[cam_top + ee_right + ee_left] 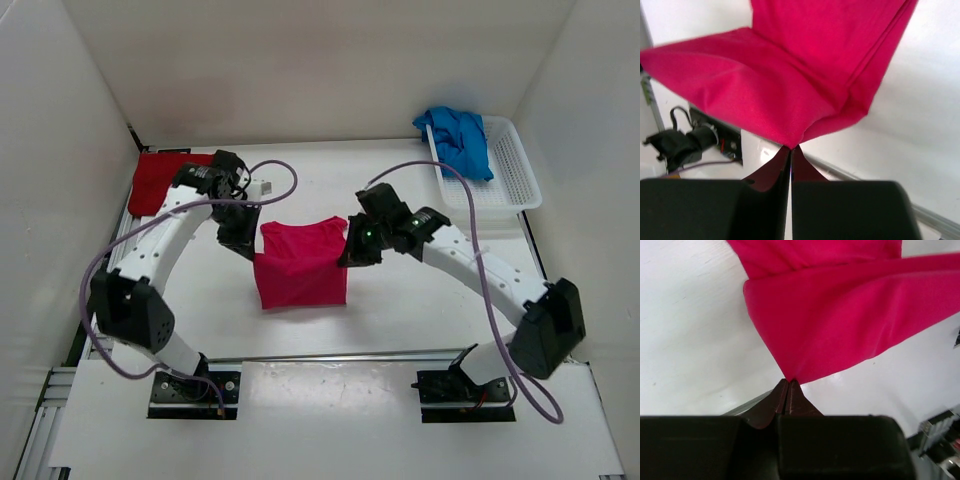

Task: Fold and stack the t-shirts
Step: Fold the long partially folded tshirt into a neat square

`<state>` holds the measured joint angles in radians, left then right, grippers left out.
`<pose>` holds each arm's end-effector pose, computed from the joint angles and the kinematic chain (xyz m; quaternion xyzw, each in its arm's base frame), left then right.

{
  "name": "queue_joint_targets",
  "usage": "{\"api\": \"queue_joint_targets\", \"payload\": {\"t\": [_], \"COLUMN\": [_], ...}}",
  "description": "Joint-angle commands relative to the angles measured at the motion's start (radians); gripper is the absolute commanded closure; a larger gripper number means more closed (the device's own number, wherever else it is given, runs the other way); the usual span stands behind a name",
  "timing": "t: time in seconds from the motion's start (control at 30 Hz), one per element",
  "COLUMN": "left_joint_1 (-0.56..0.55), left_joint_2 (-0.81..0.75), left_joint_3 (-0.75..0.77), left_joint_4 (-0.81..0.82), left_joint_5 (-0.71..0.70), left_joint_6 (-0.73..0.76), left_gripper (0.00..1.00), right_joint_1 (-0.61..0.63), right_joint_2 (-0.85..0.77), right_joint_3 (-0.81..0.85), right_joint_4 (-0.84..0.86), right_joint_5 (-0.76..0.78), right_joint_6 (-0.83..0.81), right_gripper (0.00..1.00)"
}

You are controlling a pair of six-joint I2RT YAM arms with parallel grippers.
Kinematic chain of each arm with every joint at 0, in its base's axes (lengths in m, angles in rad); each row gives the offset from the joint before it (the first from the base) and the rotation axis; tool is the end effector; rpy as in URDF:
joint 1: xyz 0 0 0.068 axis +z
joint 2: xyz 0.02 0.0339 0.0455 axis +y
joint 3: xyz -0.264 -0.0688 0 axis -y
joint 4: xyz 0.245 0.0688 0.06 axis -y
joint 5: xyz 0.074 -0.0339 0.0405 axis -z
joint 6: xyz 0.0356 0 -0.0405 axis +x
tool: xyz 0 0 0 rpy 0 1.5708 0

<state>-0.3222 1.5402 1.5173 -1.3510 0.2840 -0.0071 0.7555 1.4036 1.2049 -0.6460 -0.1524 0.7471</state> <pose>0.2619 -0.0979 0.3257 0.1683 0.9708 -0.1549 0.0729 0.2151 0.2100 0.3026 -0.0309 0.9320 0.2937 0.2102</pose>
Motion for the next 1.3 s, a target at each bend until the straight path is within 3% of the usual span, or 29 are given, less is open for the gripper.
{"api": "queue_joint_targets", "payload": {"t": [0.0, 0.27, 0.8, 1.27], "left_joint_1": [0.021, 0.135, 0.201, 0.253], "left_joint_2": [0.055, 0.23, 0.422, 0.598], "left_joint_3": [0.056, 0.198, 0.334, 0.423], "left_joint_4": [-0.028, 0.024, 0.171, 0.243], "left_joint_5": [0.076, 0.188, 0.251, 0.307], "left_joint_6": [0.007, 0.007, 0.007, 0.007], "left_gripper": [0.89, 0.89, 0.89, 0.89], "right_joint_1": [-0.057, -0.16, -0.26, -0.331], "right_joint_2": [0.064, 0.199, 0.46, 0.718], "right_joint_3": [0.079, 0.179, 0.407, 0.608], "right_joint_4": [-0.024, -0.003, 0.019, 0.091], "right_joint_5": [-0.009, -0.072, -0.18, -0.276], "right_joint_6": [-0.052, -0.092, -0.12, -0.049], "right_gripper": [1.0, 1.0, 1.0, 1.0]}}
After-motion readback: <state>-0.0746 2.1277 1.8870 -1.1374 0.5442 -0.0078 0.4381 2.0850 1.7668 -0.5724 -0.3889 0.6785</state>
